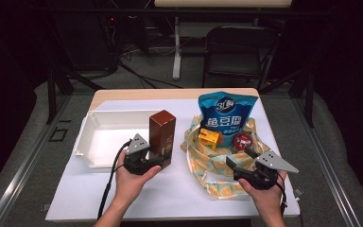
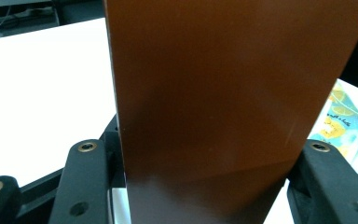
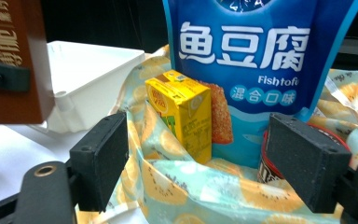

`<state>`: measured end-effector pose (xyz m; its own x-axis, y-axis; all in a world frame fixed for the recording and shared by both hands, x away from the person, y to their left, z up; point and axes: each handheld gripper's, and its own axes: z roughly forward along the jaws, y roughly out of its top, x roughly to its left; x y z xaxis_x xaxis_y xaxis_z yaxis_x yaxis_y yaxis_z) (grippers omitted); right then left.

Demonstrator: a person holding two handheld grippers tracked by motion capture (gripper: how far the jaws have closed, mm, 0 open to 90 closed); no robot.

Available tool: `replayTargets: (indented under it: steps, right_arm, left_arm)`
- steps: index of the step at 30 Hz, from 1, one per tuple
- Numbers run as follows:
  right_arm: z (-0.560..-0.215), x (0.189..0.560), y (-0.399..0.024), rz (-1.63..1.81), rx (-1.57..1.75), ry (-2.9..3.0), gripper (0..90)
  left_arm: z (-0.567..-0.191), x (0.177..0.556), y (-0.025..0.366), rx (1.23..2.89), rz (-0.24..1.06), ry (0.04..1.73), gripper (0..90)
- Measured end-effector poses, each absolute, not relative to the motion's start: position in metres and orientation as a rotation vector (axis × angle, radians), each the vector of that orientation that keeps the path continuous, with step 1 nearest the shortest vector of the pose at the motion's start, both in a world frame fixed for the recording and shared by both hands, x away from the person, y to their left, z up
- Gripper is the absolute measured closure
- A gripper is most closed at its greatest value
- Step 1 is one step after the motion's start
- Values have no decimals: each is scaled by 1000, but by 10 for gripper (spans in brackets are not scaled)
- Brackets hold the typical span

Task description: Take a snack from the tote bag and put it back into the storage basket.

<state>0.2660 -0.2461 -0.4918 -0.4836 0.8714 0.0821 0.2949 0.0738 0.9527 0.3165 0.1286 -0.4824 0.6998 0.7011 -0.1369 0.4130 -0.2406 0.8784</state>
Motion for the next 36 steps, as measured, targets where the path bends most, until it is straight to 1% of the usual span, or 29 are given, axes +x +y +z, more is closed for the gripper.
replayTargets:
  steps: [5,8,11,13,19,30,36]
  right_arm:
    - [-494,265,-249,1424,1151,1840,216]
    - [-496,266,-253,1446,1162,1833,219]
    - [-497,266,-254,1439,1161,1827,217]
    - [-497,267,-254,1437,1160,1827,218]
    - [-500,268,-252,1426,1160,1837,226]
    - [-501,269,-253,1416,1172,1837,236]
    - [-502,270,-252,1423,1175,1837,239]
  left_arm:
    - [-481,314,140,1876,365,884,445]
    - [-480,313,154,1874,385,911,445]
    - [-478,311,166,1844,365,922,445]
    - [-476,310,172,1845,380,931,445]
    - [-474,311,183,1855,400,958,445]
    - [-492,334,194,1927,380,1049,444]
    - [-503,352,199,1982,355,1121,443]
